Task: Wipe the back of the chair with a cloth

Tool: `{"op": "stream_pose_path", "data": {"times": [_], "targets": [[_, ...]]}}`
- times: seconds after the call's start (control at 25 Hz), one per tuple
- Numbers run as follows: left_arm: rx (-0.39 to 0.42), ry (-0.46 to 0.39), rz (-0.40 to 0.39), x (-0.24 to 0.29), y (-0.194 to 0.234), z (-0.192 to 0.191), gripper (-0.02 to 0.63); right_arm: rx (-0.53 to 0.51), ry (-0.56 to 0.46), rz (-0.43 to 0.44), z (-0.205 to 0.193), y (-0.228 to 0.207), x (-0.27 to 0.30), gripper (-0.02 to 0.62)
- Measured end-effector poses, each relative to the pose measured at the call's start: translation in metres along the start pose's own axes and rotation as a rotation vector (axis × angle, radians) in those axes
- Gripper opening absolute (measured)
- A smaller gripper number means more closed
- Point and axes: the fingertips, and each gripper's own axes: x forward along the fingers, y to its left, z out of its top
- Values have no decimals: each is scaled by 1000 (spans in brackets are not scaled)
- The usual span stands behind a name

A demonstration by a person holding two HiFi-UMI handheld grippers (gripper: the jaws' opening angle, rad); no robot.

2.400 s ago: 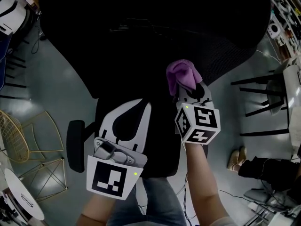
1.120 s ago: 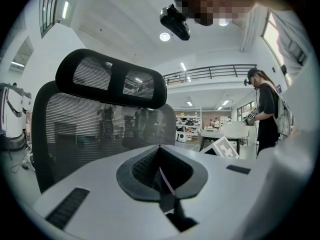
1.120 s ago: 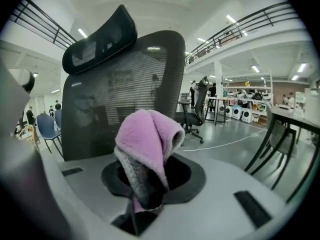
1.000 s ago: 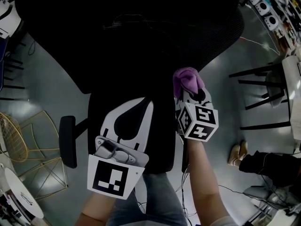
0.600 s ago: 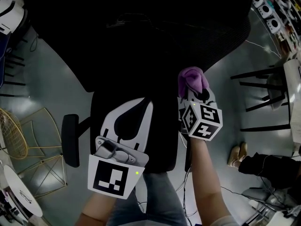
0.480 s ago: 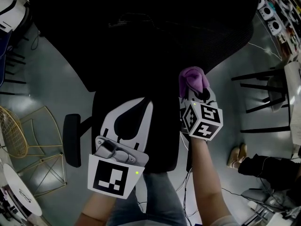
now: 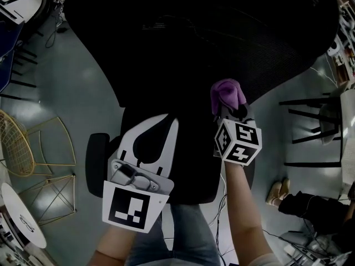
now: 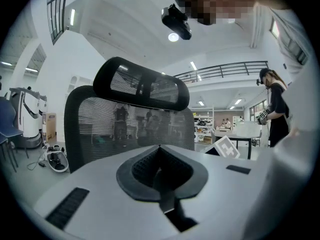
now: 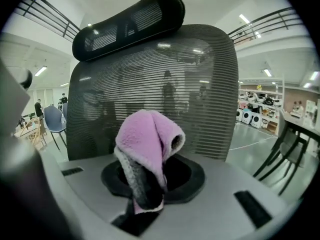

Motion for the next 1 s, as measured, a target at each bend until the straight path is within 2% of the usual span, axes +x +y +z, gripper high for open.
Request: {"op": "stream_pose_path", "data": {"times": [0.76, 1.0], "targets": [[-10, 2, 89, -49, 92, -1, 12, -27, -2, 104, 13, 130, 25, 95], [-19, -1, 115, -63, 114, -2, 12, -77, -2, 148, 15, 176, 30, 95]]}}
